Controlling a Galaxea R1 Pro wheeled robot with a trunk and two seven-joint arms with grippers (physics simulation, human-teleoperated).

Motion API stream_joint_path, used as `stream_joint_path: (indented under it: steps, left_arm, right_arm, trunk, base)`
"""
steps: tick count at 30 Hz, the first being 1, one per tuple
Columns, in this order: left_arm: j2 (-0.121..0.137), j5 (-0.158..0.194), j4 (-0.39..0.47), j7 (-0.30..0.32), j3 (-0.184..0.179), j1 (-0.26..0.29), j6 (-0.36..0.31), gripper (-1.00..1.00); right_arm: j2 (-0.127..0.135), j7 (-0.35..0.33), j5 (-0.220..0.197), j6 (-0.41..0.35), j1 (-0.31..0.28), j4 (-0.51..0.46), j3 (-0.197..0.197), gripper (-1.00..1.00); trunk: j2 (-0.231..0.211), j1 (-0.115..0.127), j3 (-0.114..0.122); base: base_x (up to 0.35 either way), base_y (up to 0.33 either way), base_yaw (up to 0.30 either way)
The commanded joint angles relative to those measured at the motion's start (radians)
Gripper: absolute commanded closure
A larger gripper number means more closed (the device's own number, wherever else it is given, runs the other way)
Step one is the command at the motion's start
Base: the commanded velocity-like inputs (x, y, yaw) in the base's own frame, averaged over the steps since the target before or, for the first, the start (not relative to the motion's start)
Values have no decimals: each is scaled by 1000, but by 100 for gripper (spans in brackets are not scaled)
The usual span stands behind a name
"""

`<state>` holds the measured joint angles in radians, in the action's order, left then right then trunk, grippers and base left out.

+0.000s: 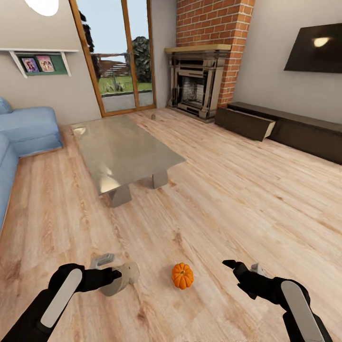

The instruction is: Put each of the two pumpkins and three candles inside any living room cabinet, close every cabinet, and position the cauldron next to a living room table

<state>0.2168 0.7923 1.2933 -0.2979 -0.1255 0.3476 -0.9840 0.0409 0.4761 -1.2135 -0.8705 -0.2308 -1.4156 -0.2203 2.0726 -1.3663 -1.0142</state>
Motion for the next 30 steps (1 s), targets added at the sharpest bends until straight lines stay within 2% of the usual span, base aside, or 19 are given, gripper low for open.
stream_joint_path:
  steps: [1, 8, 26, 30]
  left_arm:
    - [1, 13, 1, -10, -2, 1, -1, 100]
    - [1, 13, 1, -10, -2, 1, -1, 100]
    - [1, 13, 1, -10, -2, 1, -1, 100]
    - [2, 13, 0, -10, -2, 0, -1, 100]
  right_arm:
    - [0, 10, -10, -2, -1, -1, -1, -100]
    - [-1, 10, -10, -2, -1, 0, -1, -100]
    - [-1, 10, -10, -2, -1, -1, -1, -100]
    - [-1, 10, -11, -2, -1, -2, -1, -100]
  trunk:
    - [0, 0, -1]
    - [0, 0, -5]
    - [0, 0, -5]
    - [0, 0, -5]
  base:
    - [0, 0, -275]
    - [0, 0, -238]
    - [1, 1, -9]
    - [133, 139, 0]
